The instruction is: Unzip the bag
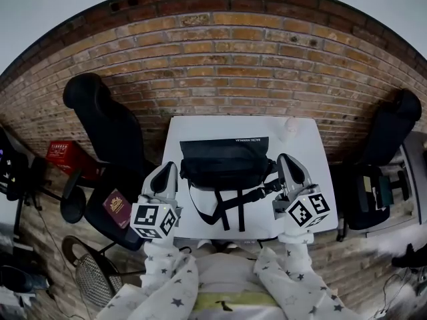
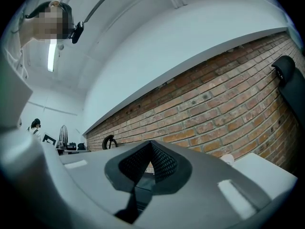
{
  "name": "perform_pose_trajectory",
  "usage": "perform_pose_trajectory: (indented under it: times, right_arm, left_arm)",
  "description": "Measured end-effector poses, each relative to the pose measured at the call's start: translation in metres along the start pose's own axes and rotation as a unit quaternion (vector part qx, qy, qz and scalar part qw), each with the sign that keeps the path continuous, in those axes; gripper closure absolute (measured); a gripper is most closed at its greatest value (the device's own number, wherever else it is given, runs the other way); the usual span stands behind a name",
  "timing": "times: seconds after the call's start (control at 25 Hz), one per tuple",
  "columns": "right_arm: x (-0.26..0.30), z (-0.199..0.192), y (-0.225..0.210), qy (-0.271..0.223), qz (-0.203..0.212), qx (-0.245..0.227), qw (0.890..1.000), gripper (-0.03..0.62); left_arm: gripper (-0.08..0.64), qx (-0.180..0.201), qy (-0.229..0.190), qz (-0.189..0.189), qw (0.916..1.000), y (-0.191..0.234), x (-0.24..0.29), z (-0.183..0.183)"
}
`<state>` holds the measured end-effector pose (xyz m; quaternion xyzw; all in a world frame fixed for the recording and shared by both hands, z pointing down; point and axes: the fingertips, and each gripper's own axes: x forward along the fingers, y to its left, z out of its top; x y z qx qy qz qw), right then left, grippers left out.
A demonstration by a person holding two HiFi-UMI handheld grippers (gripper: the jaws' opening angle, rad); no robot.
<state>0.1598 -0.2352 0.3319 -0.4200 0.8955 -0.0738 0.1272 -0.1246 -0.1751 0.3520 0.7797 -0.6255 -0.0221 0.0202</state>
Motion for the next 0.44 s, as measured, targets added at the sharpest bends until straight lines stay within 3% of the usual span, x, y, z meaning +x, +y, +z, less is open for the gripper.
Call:
perform_pose_trajectory:
  times: [0.44]
  right_arm:
    - [0.0005, -0.0012, -0.0015, 0.006, -0.004, -0.001, 1.0, 0.586]
  left_arm:
    - [0.561, 0.008, 0.004, 0.003, 1.0, 0.0008, 0.0008, -0.0007]
